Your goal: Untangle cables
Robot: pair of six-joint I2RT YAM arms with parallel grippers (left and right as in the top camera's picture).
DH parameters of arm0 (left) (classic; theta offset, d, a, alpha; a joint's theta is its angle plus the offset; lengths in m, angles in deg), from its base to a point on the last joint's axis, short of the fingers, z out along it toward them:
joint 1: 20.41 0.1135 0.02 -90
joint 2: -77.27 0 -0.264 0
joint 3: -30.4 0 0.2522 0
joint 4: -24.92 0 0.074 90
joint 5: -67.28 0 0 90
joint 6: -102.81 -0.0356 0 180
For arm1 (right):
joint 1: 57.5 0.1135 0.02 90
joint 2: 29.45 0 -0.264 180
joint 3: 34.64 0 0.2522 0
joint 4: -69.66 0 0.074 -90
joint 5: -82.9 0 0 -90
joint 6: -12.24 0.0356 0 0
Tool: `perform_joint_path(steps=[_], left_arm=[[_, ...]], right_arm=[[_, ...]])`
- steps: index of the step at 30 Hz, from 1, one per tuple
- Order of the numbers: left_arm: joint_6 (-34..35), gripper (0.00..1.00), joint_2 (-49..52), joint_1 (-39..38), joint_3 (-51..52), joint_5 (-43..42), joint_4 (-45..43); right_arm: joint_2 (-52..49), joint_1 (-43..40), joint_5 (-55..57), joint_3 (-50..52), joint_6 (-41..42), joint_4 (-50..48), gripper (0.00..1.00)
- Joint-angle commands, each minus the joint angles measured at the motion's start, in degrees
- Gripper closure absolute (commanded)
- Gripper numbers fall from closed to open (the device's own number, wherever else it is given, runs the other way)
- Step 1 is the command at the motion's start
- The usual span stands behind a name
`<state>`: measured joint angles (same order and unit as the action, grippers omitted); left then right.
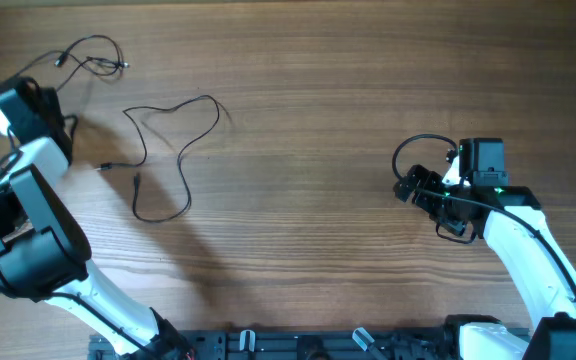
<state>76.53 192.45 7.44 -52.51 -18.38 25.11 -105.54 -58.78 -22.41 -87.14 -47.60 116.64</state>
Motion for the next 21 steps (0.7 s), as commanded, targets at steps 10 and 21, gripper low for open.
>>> perform_joint_path(steps=[10, 21], left_arm=[[-15.41, 0.00, -24.04, 10.08, -7.17, -27.43, 21.46], [-37.00, 0.00, -58.69, 10.88, -7.15, -41.16, 52.81]], right_arm=[[0.55, 0.31, 0.92, 0.26, 1.53, 0.48, 0.00], [0.55, 0.31, 0.96, 0.26, 1.53, 0.39, 0.00]])
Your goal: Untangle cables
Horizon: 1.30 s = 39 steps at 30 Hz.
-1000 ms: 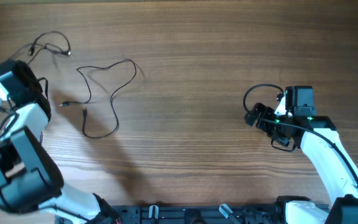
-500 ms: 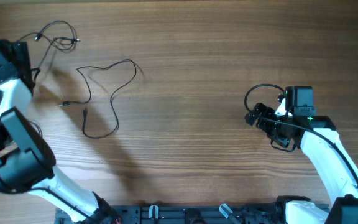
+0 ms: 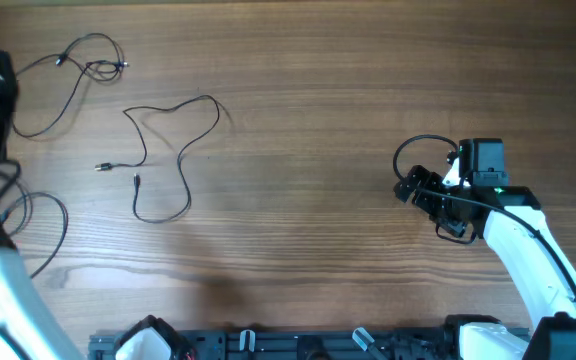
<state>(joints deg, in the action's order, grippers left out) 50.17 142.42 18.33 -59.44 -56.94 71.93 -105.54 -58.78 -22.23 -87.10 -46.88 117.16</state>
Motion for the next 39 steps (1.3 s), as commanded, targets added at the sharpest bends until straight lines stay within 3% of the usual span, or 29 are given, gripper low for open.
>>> perform_joint_path(steps=[1, 3, 7, 16, 24, 26, 28, 33, 39], left_arm=[[-11.91, 0.00, -11.69, 0.00, -0.22, -2.64, 8.44], [-14.40, 0.00, -16.92, 0.00, -0.22, -5.14, 11.50], [-16.15, 0.00, -24.30, 0.00, 0.00, -18.10, 12.13], [-16.02, 0.00, -27.17, -2.23, -0.02, -18.14, 19.71], [-17.68, 0.00, -29.00, -23.63, -0.02, 4.26, 21.79], [-17.68, 0.00, -32.09, -31.08, -0.02, 15.82, 22.62], [-17.64, 0.00, -35.95, -35.43, -0.02, 22.25, 22.97], [-17.44, 0.00, -40.41, -38.62, -0.02, 22.51, 25.62], [-17.66, 0.00, -40.39, -38.60, -0.02, 23.71, 42.51]], right_arm=[[0.55, 0.31, 0.79, 0.22, 0.83, -0.22, 0.00], [0.55, 0.31, 0.76, 0.22, 1.97, -0.79, 0.00], [0.55, 0.31, 0.79, 0.22, 5.68, -2.73, 0.00], [0.55, 0.31, 0.79, 0.22, 5.66, -4.76, 0.00], [0.55, 0.31, 0.79, 0.22, 5.66, -4.76, 0.00], [0.55, 0.31, 0.79, 0.22, 5.66, -4.76, 0.00], [0.55, 0.31, 0.79, 0.22, 5.66, -4.76, 0.00], [0.55, 0.31, 0.79, 0.22, 5.66, -4.76, 0.00], [0.55, 0.31, 0.79, 0.22, 5.66, -4.81, 0.00]])
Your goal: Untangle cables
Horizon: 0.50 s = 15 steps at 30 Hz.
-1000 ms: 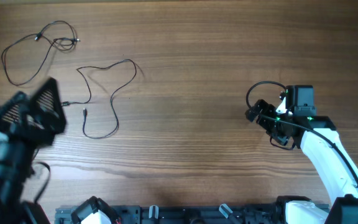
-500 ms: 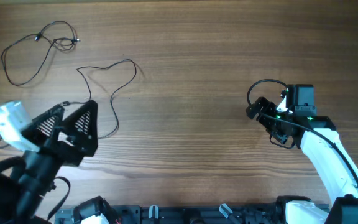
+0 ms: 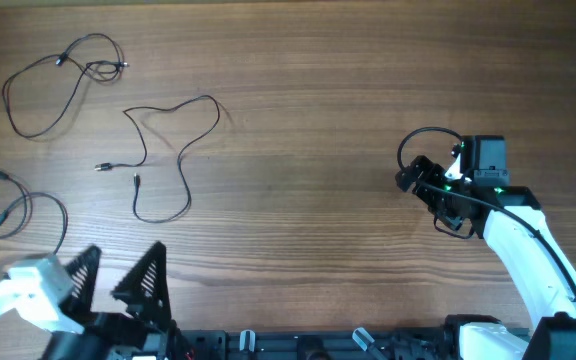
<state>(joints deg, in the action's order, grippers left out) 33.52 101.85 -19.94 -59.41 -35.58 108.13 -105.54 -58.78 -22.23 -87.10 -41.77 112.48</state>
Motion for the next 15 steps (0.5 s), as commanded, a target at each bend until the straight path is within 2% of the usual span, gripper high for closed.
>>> perform_joint_path(steps=[1, 4, 15], left_arm=[[-0.98, 0.00, 0.17, -0.33, -0.04, 2.47, 9.51], [-0.68, 0.00, -1.07, -0.20, 0.02, 2.21, 15.58], [-1.03, 0.00, -16.74, 1.07, 0.07, 3.17, 17.38]], right_arm=[[0.55, 0.31, 0.79, 0.22, 0.55, -0.15, 0.00], [0.55, 0.31, 0.79, 0.22, 0.57, -0.13, 0.00], [0.55, 0.31, 0.79, 0.22, 0.55, -0.15, 0.00]])
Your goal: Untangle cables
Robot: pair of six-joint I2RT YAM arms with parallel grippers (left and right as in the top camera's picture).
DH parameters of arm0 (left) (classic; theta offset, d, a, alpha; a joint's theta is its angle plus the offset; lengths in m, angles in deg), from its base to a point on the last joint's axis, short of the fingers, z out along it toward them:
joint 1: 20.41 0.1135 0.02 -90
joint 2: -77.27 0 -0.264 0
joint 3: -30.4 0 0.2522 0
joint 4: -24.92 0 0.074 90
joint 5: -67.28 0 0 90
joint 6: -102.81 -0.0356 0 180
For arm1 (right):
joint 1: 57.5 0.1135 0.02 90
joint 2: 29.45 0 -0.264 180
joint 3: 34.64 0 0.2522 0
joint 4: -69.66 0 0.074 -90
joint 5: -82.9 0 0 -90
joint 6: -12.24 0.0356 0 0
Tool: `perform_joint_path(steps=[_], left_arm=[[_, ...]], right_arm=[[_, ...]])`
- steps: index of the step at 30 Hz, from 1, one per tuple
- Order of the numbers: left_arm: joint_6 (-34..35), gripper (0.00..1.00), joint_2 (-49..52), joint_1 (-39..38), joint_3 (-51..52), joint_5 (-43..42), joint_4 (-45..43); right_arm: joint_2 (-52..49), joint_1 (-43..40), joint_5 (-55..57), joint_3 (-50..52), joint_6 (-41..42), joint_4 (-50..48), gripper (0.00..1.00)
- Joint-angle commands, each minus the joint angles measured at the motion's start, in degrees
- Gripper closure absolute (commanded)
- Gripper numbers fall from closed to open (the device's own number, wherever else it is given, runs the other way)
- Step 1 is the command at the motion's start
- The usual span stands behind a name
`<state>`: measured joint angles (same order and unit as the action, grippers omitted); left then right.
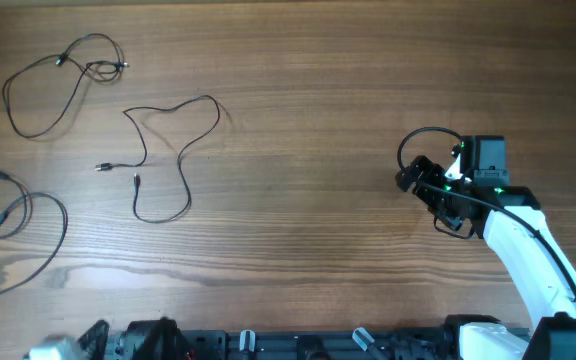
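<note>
Three thin black cables lie apart on the left of the wooden table. One cable (43, 95) loops at the far left corner. A second cable (183, 150) winds in the middle left, both plugs near its left side. The third cable (48, 215) curves along the left edge. Only a sliver of my left gripper (78, 345) shows at the bottom left edge, its jaws hidden. My right gripper (411, 178) rests at the right, far from the cables, and its jaw state is unclear. A black loop (423, 133) arcs beside it, and I cannot tell whether it is arm wiring.
The right arm (528, 250) runs from the lower right corner up to its wrist. The robot's black base rail (298, 345) lines the bottom edge. Bare wood table (308, 120) lies between the cables and the right gripper.
The left arm has dropped from the lower left of the table to almost out of frame at the bottom edge. The cables and right arm are unchanged.
The left arm first reached over the far left, covering the left-edge cable. It then stood at the left edge, later low at the bottom left with fingers spread, and now is nearly gone. All three cables lie separate. The right gripper shifted slightly.
</note>
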<state>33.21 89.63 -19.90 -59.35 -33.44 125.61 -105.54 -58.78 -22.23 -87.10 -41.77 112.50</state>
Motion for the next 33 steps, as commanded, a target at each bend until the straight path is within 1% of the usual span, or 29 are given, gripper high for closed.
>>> perform_joint_path(steps=[1, 4, 6, 9, 11, 15, 16, 19, 23, 25, 28, 29, 31, 33], left_arm=[[-0.70, 0.00, -6.32, 1.55, 0.02, 1.01, -0.09], [-0.72, 0.00, -11.34, 3.13, 0.02, 1.03, -0.07], [-0.72, 0.00, -12.09, 3.56, -0.52, 1.25, 0.63], [-0.72, 0.00, -12.09, 3.56, 2.38, 1.44, -1.53], [-0.74, 0.00, -12.09, 3.56, 6.56, 2.14, -5.40], [-0.72, 0.00, -12.09, 3.56, 19.43, 2.84, -19.17], [-0.72, 0.00, -12.09, 3.56, 24.26, 2.45, -24.85], [-0.72, 0.00, -12.09, 3.52, 34.12, 1.60, -36.24], [-0.70, 0.00, -12.09, 3.52, 47.25, 1.62, -49.22], [-0.72, 0.00, -12.09, 3.52, 52.19, 1.62, -55.34], [-0.72, 0.00, -12.09, 3.52, 57.70, 1.64, -62.27], [-0.72, 0.00, -12.09, 3.52, 61.48, 1.64, -66.77], [-0.72, 0.00, -12.09, 3.52, 65.02, 2.60, -70.75], [-0.72, 0.00, -12.09, 3.52, 68.26, 5.46, -73.68]], right_arm=[[0.55, 0.31, 0.79, 0.22, 0.55, -0.15, 0.00], [0.55, 0.31, 0.79, 0.22, 0.55, -0.15, 0.00], [0.55, 0.31, 0.79, 0.22, 0.57, -0.15, 0.00], [0.55, 0.31, 0.79, 0.22, 0.52, -0.15, 0.00], [0.55, 0.31, 0.79, 0.22, 0.50, -0.15, 0.00], [0.55, 0.31, 0.79, 0.22, 0.50, -0.15, 0.00], [0.55, 0.31, 0.79, 0.22, 0.52, -0.13, 0.00], [0.55, 0.31, 0.79, 0.22, 0.52, -0.15, 0.00], [0.55, 0.31, 0.79, 0.22, 0.52, -0.15, 0.00], [0.55, 0.31, 0.79, 0.22, 0.50, -0.15, 0.00], [0.55, 0.31, 0.79, 0.22, 0.52, -0.15, 0.00], [0.55, 0.31, 0.79, 0.22, 0.52, -0.15, 0.00], [0.55, 0.31, 0.79, 0.22, 0.52, -0.15, 0.00], [0.55, 0.31, 0.79, 0.22, 0.50, -0.17, 0.00]])
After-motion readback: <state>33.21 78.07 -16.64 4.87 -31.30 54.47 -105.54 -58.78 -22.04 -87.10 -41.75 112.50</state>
